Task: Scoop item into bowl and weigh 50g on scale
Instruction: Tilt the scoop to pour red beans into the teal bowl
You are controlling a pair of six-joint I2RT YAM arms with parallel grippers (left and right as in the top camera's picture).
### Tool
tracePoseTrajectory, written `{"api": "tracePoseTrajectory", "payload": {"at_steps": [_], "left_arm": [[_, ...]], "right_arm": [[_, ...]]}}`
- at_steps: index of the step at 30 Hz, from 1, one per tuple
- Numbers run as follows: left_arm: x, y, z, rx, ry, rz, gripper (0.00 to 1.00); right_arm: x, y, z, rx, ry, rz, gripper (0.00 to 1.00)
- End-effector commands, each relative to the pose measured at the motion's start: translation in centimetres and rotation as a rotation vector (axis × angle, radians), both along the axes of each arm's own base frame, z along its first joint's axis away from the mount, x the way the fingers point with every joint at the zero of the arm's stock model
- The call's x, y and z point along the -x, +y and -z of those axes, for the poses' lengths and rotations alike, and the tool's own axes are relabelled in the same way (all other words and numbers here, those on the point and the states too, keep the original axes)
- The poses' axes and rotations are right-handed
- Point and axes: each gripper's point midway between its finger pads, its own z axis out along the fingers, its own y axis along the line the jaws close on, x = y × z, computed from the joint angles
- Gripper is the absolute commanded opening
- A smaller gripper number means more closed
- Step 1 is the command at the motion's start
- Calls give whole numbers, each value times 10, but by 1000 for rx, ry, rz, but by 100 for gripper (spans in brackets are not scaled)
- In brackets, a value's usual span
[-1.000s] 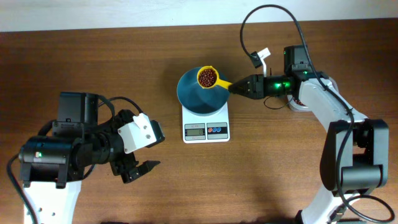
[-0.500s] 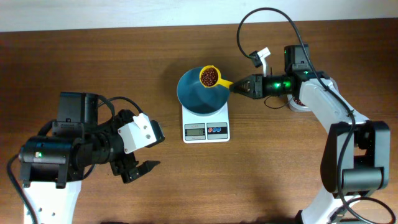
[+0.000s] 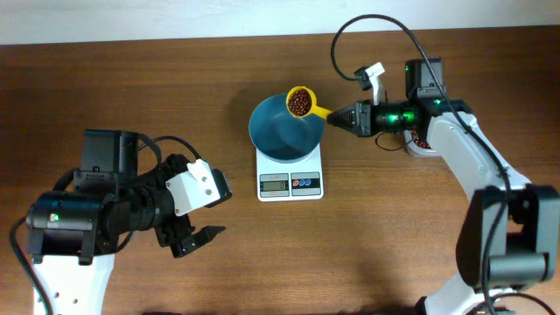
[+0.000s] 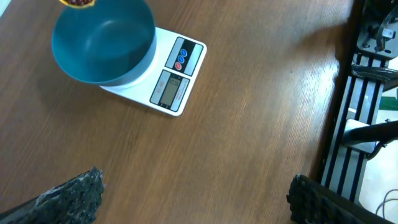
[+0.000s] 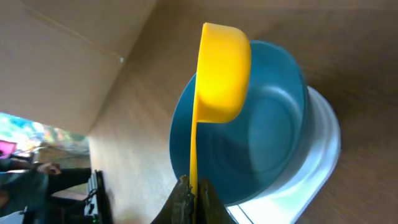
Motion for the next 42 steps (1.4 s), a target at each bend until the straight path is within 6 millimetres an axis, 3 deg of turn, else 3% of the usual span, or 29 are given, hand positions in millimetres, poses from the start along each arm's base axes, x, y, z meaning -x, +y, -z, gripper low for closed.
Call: {"api": "tracePoseTrajectory", "payload": {"at_steps": [1,10,14,19,27,42], "left_arm": [[-2,1,-5,6,-8,-13,99],[-2,1,-5,6,-8,-13,99],[-2,1,-5,6,-8,-13,99],[-2,1,-5,6,-8,-13,99],[-2,1,-5,6,-8,-13,99],[-2,1,-5,6,-8,-13,99]], "right_arm": [[1,0,-24,37,-79,8,4],[7,14,9,249,-49,26,4],[12,26,11,269,-55,2,4],[12,24,16,334,-62,24,4],[12,23,4,455,-152,62,4],[18,25,4,526,-168,68,4]]}}
